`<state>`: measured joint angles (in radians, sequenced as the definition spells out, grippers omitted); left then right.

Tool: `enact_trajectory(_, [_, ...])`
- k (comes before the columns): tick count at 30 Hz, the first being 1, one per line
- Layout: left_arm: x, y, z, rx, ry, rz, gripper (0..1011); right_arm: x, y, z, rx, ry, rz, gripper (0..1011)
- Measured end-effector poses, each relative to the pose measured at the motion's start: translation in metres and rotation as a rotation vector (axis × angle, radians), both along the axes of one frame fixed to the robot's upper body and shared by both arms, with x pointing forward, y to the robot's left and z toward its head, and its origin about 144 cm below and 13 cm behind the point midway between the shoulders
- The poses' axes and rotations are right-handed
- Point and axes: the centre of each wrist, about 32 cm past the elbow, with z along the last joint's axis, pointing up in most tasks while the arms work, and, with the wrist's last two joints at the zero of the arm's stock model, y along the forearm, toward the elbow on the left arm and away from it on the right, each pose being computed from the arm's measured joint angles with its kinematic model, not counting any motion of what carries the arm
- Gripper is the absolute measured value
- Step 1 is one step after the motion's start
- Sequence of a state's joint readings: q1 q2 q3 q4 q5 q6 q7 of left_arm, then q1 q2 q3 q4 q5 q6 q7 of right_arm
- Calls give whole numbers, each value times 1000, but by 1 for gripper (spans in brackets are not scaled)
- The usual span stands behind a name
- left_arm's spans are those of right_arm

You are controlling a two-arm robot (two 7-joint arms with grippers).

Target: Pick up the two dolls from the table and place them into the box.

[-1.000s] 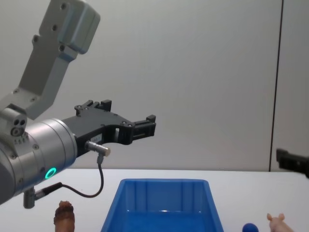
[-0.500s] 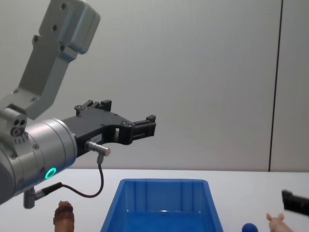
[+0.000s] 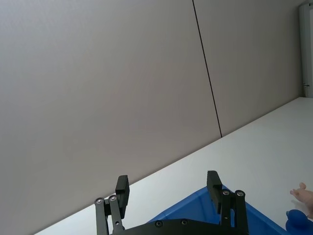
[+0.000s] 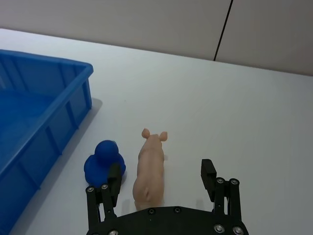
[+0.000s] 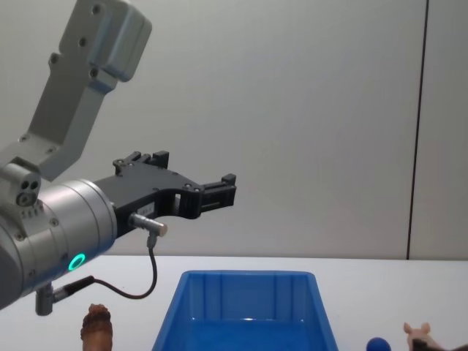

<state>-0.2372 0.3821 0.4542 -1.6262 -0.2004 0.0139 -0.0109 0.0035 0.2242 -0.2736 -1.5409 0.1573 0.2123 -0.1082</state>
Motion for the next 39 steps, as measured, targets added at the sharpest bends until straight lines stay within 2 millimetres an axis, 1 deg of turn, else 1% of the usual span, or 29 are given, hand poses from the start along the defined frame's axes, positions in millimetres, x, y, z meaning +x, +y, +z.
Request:
enact_trajectory(6, [0, 0, 0, 0, 0, 0, 1001, 4, 4, -8, -4, 24, -8, 1001])
enact_trajectory(8, [0, 0, 0, 0, 0, 0, 1001, 5, 6, -12, -4, 34, -10, 986])
enact_trajectory(11, [0, 0, 0, 0, 0, 0, 1001, 7, 7, -16, -1, 43, -13, 908])
enact_trajectory(13, [0, 0, 0, 0, 0, 0, 1001, 8, 8, -18, 2, 46, -14, 880])
enact_trajectory(14, [0, 0, 0, 0, 0, 0, 1001, 9, 8, -20, 5, 49, -15, 832])
enact_trajectory(17, [0, 0, 0, 0, 0, 0, 1001, 10, 9, -22, 13, 52, -14, 771])
enact_trajectory(18, [0, 0, 0, 0, 0, 0, 1001, 11, 9, -24, 17, 54, -14, 716])
enact_trajectory(19, [0, 0, 0, 0, 0, 0, 1001, 12, 10, -25, 20, 54, -13, 705])
enact_trajectory(21, [0, 0, 0, 0, 0, 0, 1001, 13, 10, -27, 26, 52, -10, 617])
enact_trajectory(23, [0, 0, 0, 0, 0, 0, 1001, 13, 11, -28, 30, 51, -9, 577])
enact_trajectory(26, [0, 0, 0, 0, 0, 0, 1001, 15, 11, -30, 38, 47, -8, 454])
enact_trajectory(29, [0, 0, 0, 0, 0, 0, 1001, 15, 11, -31, 42, 46, -9, 391])
enact_trajectory(39, [0, 0, 0, 0, 0, 0, 1001, 14, 11, -27, 46, 12, -25, 383])
